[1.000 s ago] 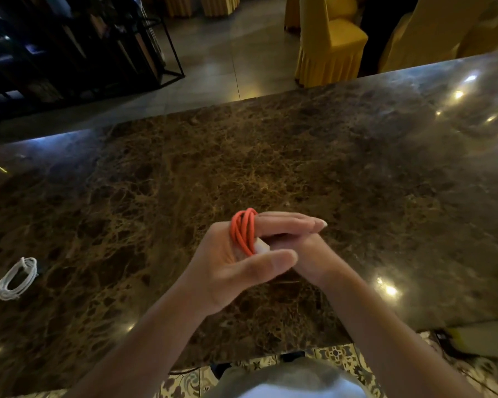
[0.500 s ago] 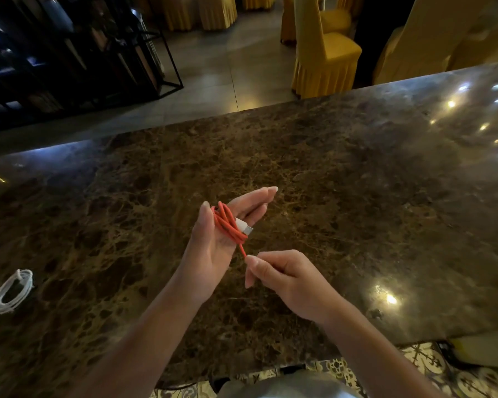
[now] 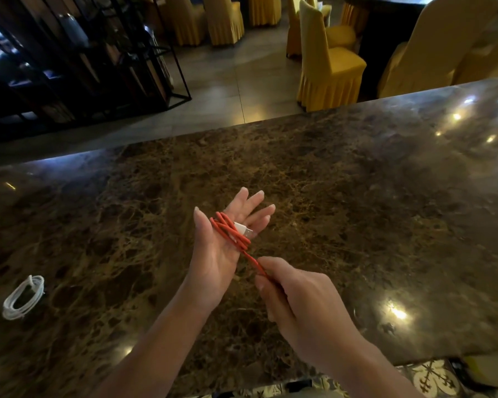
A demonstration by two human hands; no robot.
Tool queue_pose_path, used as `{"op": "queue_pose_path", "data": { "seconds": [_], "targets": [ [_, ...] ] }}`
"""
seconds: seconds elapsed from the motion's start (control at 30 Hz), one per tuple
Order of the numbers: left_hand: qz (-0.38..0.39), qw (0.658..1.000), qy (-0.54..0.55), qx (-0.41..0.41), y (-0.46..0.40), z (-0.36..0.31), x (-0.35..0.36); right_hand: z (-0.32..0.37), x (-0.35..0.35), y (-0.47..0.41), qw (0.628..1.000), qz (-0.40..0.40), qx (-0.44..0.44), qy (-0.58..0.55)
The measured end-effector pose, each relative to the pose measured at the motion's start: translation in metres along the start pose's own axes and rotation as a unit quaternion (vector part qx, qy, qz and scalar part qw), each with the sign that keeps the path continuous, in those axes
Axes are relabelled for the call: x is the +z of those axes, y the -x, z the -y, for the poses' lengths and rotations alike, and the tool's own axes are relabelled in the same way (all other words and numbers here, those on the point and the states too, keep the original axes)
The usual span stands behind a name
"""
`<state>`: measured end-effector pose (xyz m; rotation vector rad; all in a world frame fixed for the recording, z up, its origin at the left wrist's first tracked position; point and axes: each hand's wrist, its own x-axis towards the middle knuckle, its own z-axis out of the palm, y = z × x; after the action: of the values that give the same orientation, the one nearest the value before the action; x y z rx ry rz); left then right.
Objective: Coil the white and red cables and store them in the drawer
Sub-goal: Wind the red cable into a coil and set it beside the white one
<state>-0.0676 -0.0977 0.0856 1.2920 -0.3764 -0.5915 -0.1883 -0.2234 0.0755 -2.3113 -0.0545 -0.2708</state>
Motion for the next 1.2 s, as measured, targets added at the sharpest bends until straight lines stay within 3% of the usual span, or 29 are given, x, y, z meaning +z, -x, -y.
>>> {"op": "queue_pose_path", "data": {
  "seconds": [0.1, 0.23, 0.33, 0.4, 0.5, 0.6, 0.7, 0.8, 0.9, 0.97, 1.1, 1.2],
  "targets": [
    [-0.001, 1.000, -0.013, -0.014, 0.001, 0.001, 0.002, 0.004, -0.002, 0.001, 0.994, -0.026, -0.015, -0.108],
    [0.004, 0.999, -0.024, -0.031, 0.002, 0.006, 0.004, 0.005, -0.010, -0.002, 0.975, 0.036, -0.027, -0.217],
    [0.021, 0.998, -0.030, -0.047, 0.002, 0.007, 0.003, 0.000, -0.014, -0.008, 0.978, 0.045, -0.057, -0.197],
    [0.037, 0.997, -0.021, -0.065, 0.002, 0.007, 0.004, -0.004, -0.016, -0.014, 0.980, 0.009, -0.075, -0.183],
    [0.059, 0.995, -0.010, -0.086, 0.006, 0.011, 0.007, -0.010, -0.016, -0.023, 0.988, -0.072, -0.111, -0.077],
    [0.061, 0.995, -0.017, -0.081, 0.008, 0.015, 0.010, -0.010, -0.016, -0.028, 0.990, -0.082, -0.114, -0.018],
    [0.052, 0.995, -0.027, -0.084, 0.006, 0.017, 0.012, -0.003, -0.011, -0.029, 0.995, -0.050, -0.086, -0.019],
    [0.041, 0.996, -0.018, -0.080, 0.006, 0.016, 0.010, 0.004, -0.004, -0.023, 0.990, -0.040, 0.020, -0.132],
    [0.039, 0.996, 0.003, -0.079, 0.007, 0.017, 0.007, 0.005, -0.011, -0.025, 0.958, -0.067, 0.138, -0.242],
    [0.040, 0.996, 0.002, -0.075, 0.005, 0.016, 0.007, 0.002, -0.018, -0.027, 0.937, -0.096, 0.161, -0.295],
    [0.057, 0.996, -0.012, -0.070, 0.002, 0.022, 0.009, -0.002, -0.026, -0.030, 0.948, -0.110, 0.153, -0.257],
    [0.048, 0.997, -0.001, -0.061, 0.003, 0.021, 0.007, -0.006, -0.033, -0.030, 0.959, -0.067, 0.165, -0.222]
  ]
}}
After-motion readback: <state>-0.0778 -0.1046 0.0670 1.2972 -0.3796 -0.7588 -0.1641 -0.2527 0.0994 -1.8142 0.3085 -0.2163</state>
